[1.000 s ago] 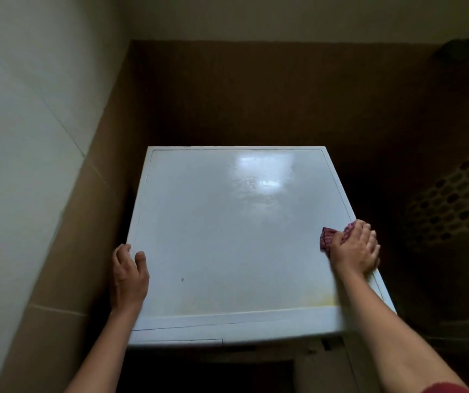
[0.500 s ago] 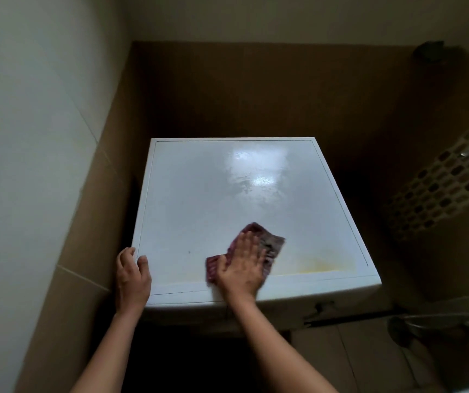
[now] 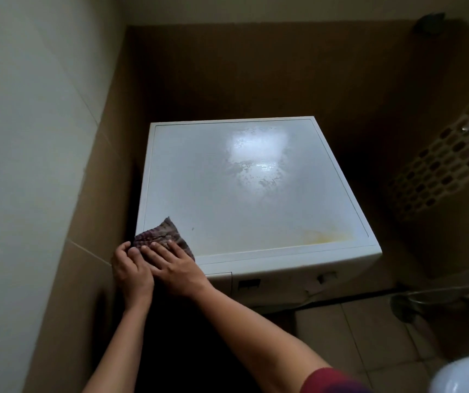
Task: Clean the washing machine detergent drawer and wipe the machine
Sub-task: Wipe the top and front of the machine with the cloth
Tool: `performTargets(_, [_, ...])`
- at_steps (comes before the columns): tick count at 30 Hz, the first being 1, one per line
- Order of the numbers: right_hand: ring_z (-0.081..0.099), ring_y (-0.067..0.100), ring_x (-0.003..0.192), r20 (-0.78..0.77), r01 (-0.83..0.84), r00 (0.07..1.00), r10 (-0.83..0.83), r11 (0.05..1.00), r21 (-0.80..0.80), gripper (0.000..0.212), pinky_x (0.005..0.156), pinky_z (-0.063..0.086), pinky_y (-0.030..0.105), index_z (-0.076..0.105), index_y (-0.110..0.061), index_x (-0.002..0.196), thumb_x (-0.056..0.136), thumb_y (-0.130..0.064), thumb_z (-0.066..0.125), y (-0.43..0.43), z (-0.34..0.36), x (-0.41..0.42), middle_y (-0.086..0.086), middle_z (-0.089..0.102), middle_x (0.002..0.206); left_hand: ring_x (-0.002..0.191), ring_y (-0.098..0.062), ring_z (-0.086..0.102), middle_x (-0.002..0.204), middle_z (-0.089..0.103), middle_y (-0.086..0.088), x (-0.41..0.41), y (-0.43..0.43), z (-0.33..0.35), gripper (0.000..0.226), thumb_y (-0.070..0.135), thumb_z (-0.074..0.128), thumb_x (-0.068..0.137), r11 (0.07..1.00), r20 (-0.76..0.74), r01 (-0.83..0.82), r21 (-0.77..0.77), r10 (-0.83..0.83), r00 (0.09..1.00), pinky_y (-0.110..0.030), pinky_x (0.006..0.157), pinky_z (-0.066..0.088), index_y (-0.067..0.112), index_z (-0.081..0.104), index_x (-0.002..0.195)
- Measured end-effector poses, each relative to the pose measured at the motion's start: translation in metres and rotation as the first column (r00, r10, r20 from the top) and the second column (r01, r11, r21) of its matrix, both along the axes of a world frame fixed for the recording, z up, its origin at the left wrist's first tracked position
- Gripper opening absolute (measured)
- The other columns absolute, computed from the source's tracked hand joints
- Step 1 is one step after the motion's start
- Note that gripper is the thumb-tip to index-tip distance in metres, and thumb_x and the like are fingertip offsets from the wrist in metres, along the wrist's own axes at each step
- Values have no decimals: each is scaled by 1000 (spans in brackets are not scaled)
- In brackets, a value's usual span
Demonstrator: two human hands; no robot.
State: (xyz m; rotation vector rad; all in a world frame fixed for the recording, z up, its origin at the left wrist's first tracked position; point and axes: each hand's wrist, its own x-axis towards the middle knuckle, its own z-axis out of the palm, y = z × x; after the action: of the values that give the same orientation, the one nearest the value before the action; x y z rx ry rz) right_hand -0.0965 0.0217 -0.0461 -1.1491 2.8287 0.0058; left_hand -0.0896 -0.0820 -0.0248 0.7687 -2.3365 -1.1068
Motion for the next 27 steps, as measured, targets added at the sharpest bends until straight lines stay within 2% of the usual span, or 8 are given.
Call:
performTargets(4, [53,24,124,-41,-87,995,87,996,-13,38,104,40,45,54,-19,132,96,-15,41,21,-11,6,6,51,140,109,-46,52,115,56,-35,11,6,-2,27,3,47,95,991,16,116,-68,-116,993,-45,93,37,-13,54,116])
performTargets(8, [53,27,125,-134,-36,991,28,998,-57,44,104,39,47,50,-15,136,94,-27,49,66,-12,17,10,50,141,106,-47,54,115,56,-32,17,18,-6,35,16,44,93,964,38,231,-131,-228,973,-50,91,42,-10,55,113])
performTargets(11, [50,29,127,-132,52,989,-66,993,-106,53,104,40,47,48,-12,138,92,-38,50,117,-8,22,12,48,142,112,-44,52,120,56,-28,19,31,-8,24,8,50,96,938,69,307,-158,-300,952,-50,95,40,-6,54,115])
performTargets(14, [45,27,132,-127,144,979,-158,983,-117,55,105,39,45,45,-12,140,92,-38,52,176,-2,30,11,45,144,114,-44,50,121,55,-28,19,50,-8,24,5,52,95,914,97,387,-125,-377,921,-50,96,39,-7,54,116])
performTargets(20, [36,25,138,5,322,947,-322,947,-6,74,114,28,44,27,-11,146,88,-51,47,291,14,46,11,36,150,118,-40,48,127,53,-23,20,94,-3,28,10,51,96,849,149,521,-94,-505,850,-48,97,39,-4,52,120])
performTargets(23, [30,23,141,65,437,894,-444,895,93,82,116,16,41,15,-13,150,85,-57,37,342,21,52,9,25,155,118,-38,49,127,53,-21,22,112,-5,27,11,51,96,819,151,569,-71,-555,818,-46,98,39,-3,52,120])
performTargets(26, [4,16,147,34,555,826,-562,823,122,90,117,9,36,-1,-17,153,84,-61,37,387,18,52,1,-5,160,115,-36,50,126,54,-20,27,127,-4,27,9,52,95,796,157,602,-67,-587,794,-44,97,40,-3,53,120])
performTargets(27, [2,15,147,20,576,812,-583,807,133,93,117,6,34,-1,-16,152,82,-59,43,400,16,51,1,-5,160,114,-35,51,125,54,-20,28,133,-3,27,8,53,95,791,158,609,-67,-594,789,-43,97,40,-3,53,119])
